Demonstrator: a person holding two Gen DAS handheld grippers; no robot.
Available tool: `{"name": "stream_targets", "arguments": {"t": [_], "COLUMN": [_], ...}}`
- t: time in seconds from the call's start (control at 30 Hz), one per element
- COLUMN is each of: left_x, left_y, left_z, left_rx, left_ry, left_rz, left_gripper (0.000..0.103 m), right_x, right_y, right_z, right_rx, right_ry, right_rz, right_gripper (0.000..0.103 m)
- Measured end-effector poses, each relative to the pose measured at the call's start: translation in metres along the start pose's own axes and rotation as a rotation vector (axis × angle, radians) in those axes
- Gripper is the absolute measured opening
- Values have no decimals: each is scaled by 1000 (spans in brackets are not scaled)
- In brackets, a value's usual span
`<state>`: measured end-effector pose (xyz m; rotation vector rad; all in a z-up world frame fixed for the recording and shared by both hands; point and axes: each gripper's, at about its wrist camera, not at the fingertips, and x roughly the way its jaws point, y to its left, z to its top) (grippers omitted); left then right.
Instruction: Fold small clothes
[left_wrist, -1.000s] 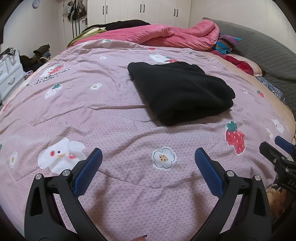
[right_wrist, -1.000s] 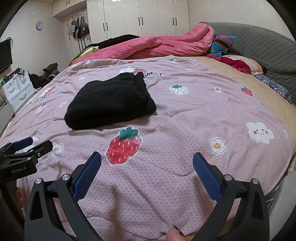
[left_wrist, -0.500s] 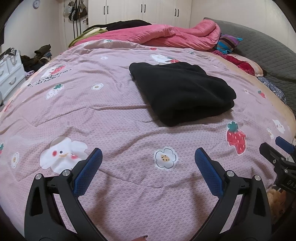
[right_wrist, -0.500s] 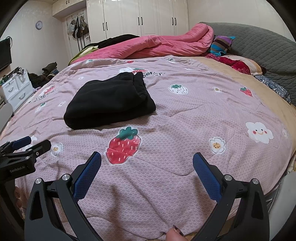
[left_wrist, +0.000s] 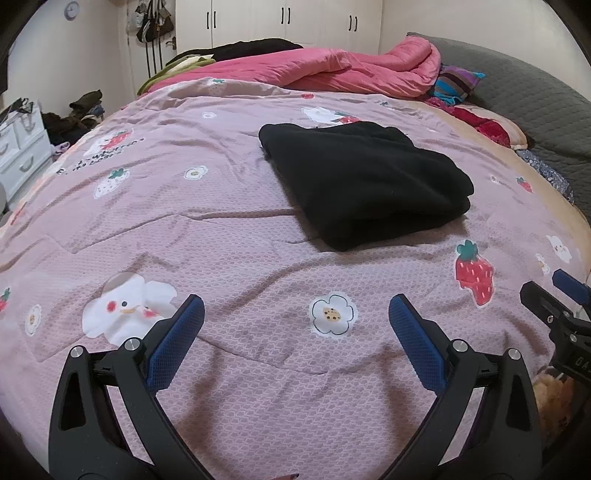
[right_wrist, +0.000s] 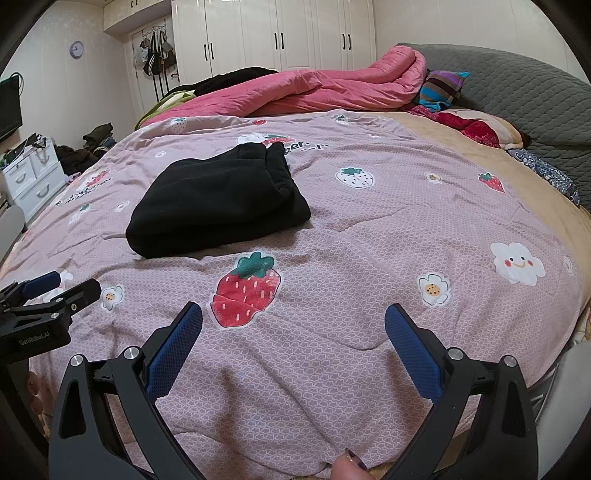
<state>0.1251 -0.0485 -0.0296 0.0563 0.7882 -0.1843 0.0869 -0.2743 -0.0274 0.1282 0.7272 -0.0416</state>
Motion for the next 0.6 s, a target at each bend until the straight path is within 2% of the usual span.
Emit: {"name": "stream_targets", "arguments": {"t": [0.2, 0.33, 0.43, 0.5, 0.53, 0.6], "left_x": [2, 2, 0, -3, -5, -10], "left_y": [2, 29, 80, 133, 158, 219], "left_z": [0, 3, 8, 9, 9, 9], "left_rx": [0, -81, -182, -265, -297, -353], "left_ry": [14, 30, 45, 43, 43, 42], "left_rz": [49, 36, 59, 141, 195, 333], "left_gripper": [94, 94, 94, 94, 94, 94], "right_x": [-1, -16, -38, -60, -66, -80], "right_y": [-7, -45, -111, -182, -209, -286], "right_z": [0, 4, -2, -18, -27, -57], "right_rx": [38, 161, 249, 355, 401, 546], "right_ry": [-3, -40, -75, -91, -79, 0], "right_rz": [18, -1, -205, -422, -492, -663], "right_gripper": [99, 99, 99, 99, 99, 99]}}
